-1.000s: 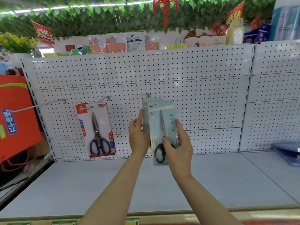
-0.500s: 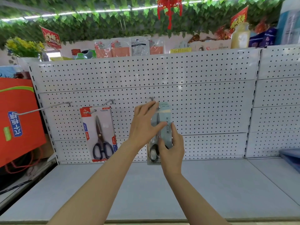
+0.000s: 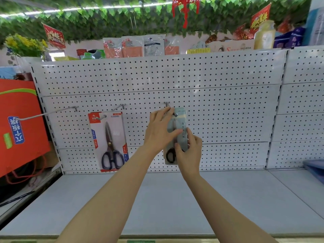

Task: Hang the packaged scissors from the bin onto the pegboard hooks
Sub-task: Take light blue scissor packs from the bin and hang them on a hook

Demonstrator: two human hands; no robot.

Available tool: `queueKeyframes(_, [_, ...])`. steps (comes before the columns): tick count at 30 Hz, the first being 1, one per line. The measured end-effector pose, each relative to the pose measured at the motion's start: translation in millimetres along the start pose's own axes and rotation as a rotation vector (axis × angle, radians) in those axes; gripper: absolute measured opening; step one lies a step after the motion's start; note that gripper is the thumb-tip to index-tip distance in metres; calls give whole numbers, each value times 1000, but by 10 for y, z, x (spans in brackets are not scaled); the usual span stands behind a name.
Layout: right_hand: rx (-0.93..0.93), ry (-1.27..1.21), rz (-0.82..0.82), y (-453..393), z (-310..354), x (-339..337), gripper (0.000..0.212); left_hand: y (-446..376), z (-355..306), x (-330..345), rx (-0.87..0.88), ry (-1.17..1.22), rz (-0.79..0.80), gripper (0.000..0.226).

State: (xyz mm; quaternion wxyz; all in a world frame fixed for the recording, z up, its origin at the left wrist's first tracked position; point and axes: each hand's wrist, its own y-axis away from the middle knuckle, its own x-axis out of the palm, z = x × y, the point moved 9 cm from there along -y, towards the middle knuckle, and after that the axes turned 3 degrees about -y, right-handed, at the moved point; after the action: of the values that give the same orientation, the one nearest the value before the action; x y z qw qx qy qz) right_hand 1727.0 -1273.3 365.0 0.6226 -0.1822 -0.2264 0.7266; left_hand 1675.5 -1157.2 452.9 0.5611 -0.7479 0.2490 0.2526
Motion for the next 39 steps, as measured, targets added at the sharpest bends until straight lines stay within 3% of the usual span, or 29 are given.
queueKeyframes(6, [-66, 139, 46, 23, 98, -121, 62, 90, -41, -72, 20, -31, 15, 89])
queueKeyframes(13, [-393, 563, 25, 75, 491, -651, 64, 413, -148, -318, 24, -163, -32, 86])
queueKeyframes(22, [-632, 749, 51, 508, 817, -1584, 57, 1167, -1022, -415, 73, -322, -58, 70])
queueKeyframes(29, [-620, 871, 157, 1147, 430, -2535, 58, 2115, -1790, 396, 41, -298, 123, 73])
queueKeyframes(39, [-312, 1081, 311, 2286, -1048, -4128, 57, 4188, -2772, 2256, -15, -174, 575, 72])
